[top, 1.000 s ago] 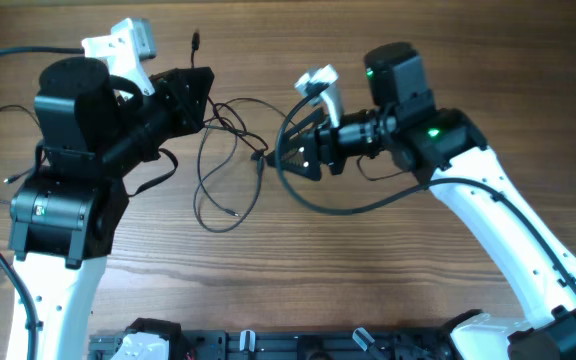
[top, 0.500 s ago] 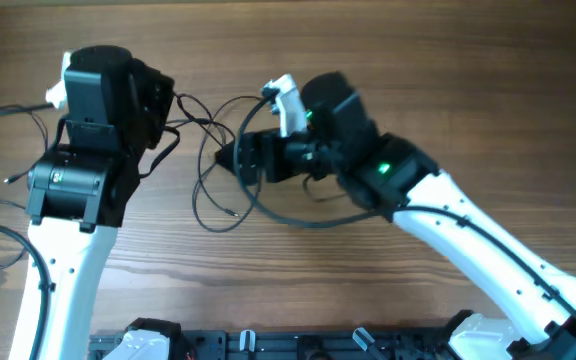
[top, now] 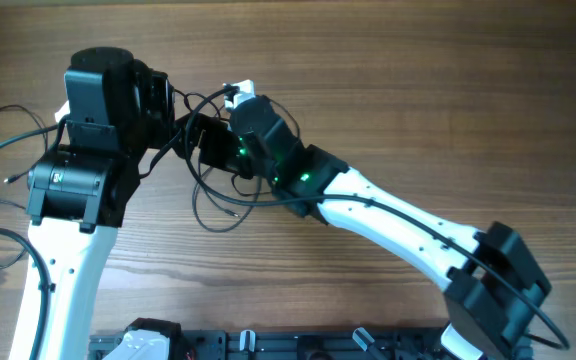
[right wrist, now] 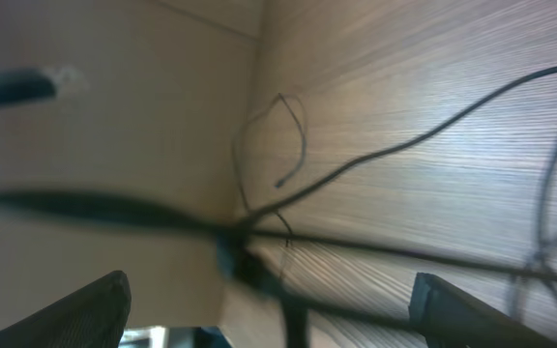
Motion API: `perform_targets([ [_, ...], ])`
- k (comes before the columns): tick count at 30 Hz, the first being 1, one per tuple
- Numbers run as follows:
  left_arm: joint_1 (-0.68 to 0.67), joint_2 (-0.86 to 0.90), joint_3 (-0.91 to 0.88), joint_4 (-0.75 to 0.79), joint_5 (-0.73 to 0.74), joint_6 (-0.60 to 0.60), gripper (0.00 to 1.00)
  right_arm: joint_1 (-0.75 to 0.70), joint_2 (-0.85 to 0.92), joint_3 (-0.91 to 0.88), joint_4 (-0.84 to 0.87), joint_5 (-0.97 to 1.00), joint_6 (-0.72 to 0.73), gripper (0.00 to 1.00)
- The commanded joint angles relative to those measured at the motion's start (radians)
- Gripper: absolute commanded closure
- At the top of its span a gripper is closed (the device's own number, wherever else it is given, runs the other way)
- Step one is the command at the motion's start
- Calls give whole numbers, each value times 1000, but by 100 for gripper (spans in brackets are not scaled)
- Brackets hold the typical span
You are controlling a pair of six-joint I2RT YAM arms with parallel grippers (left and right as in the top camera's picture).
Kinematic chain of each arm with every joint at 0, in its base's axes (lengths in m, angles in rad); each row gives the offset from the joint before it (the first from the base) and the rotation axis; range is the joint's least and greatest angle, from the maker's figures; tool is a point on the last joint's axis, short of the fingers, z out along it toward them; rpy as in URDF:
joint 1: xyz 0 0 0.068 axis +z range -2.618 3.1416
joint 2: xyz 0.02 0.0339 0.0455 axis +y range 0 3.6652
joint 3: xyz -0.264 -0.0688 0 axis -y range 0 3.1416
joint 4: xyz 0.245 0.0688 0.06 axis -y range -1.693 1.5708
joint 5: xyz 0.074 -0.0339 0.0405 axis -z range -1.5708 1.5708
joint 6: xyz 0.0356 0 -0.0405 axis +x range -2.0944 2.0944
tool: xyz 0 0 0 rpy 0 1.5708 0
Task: Untangle cables
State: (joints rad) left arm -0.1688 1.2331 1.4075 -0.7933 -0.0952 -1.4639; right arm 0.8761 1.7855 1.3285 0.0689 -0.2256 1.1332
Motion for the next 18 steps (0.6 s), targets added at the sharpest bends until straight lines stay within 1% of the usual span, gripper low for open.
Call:
perform_targets([
  [1, 3, -25, 20, 2, 10, -14, 96, 4, 69, -1, 102, 66, 151, 9],
  [3, 3, -33, 20, 3, 24, -14, 96, 3, 80, -1, 131, 111, 181, 13],
  [5, 3, -41, 19, 3, 47, -14, 96, 3, 83, -1, 148, 167, 210, 20],
  [6, 3, -45, 19, 3, 55, -14, 96, 3, 83, -1, 148, 196, 227, 27],
  [7, 3, -50, 19, 3, 62, -14, 96, 3, 83, -1, 148, 230, 236, 41],
  [9, 3, -57, 19, 2, 62, -14, 96, 2, 83, -1, 146, 243, 234, 55],
  [11, 3, -66, 20, 2, 69, -13, 96, -2, 83, -1, 140, 248, 224, 73],
  [12, 3, -73, 19, 2, 69, -13, 96, -4, 83, -1, 131, 248, 210, 83],
  [13, 3, -77, 19, 2, 69, -13, 96, -6, 83, -1, 128, 244, 184, 87],
  [14, 3, -83, 19, 2, 69, -13, 96, -10, 83, -1, 126, 233, 148, 96],
  [16, 4, -92, 19, 2, 68, -13, 96, -18, 83, -1, 120, 181, 77, 96],
  [18, 5, -97, 19, 2, 55, -9, 96, -29, 82, -1, 116, 84, -19, 96],
])
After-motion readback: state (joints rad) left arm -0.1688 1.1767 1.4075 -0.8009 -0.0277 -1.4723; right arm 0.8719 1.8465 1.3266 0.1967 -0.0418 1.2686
